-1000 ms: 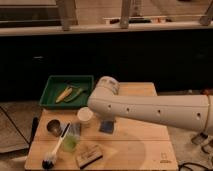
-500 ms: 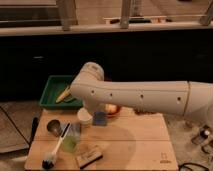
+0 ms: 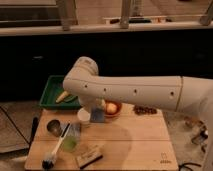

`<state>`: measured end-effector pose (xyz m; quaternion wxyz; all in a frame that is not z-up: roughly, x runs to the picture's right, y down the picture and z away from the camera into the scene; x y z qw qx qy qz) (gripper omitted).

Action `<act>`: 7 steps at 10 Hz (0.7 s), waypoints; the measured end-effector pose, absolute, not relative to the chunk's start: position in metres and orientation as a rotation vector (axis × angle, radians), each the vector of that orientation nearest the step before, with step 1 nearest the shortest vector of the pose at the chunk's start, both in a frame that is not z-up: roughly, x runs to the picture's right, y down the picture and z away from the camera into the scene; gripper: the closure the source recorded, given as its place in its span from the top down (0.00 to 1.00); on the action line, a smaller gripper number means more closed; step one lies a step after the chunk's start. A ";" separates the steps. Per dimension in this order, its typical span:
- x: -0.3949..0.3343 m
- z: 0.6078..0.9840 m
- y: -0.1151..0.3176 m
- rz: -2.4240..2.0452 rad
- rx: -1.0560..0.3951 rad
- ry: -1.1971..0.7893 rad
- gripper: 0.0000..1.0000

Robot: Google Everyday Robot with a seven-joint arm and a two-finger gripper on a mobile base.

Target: Place sponge in paper cup

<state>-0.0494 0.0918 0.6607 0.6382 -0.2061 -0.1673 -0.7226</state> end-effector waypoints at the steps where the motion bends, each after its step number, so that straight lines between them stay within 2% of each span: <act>1: -0.052 0.660 0.090 -1.656 -0.471 -0.385 0.00; 7: -0.077 0.664 0.083 -1.692 -0.483 -0.436 0.00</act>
